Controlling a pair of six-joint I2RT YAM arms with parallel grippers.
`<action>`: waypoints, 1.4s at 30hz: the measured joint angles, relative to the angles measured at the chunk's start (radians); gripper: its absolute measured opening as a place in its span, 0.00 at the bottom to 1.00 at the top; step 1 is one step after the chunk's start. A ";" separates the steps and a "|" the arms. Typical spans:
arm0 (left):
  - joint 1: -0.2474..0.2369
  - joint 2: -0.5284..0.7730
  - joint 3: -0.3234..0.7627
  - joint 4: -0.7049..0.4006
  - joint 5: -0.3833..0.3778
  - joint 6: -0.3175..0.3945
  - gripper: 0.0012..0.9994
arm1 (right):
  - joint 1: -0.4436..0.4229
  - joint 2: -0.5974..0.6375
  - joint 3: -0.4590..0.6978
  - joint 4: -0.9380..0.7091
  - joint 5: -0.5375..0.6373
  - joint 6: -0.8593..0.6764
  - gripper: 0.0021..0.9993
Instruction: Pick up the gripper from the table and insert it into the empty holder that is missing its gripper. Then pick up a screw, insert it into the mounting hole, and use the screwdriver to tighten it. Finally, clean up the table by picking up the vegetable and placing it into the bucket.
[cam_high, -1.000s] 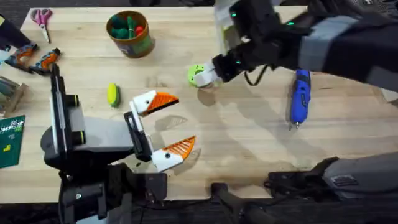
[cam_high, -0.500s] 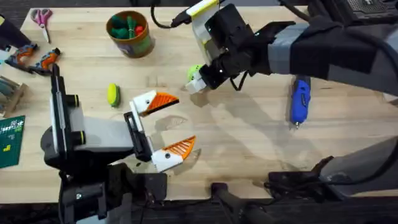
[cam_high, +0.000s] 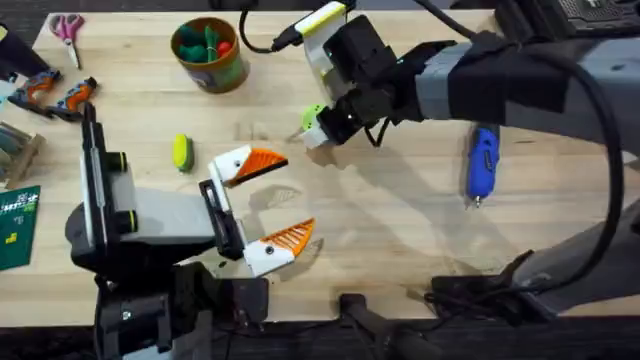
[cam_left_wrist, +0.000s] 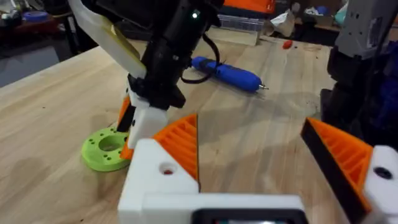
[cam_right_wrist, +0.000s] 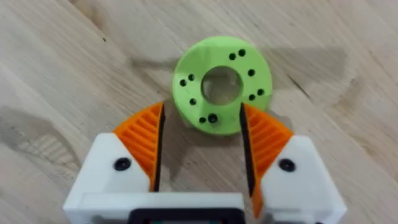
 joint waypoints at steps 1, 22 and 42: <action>0.000 0.000 0.000 0.000 0.000 0.000 0.99 | 0.000 0.000 0.000 0.001 0.000 0.000 0.62; 0.000 0.000 0.000 0.000 0.000 0.000 0.99 | 0.000 0.018 0.005 0.023 0.003 0.000 0.50; 0.000 0.000 0.000 0.000 0.000 0.000 0.99 | 0.000 0.019 0.012 0.001 0.007 0.000 0.33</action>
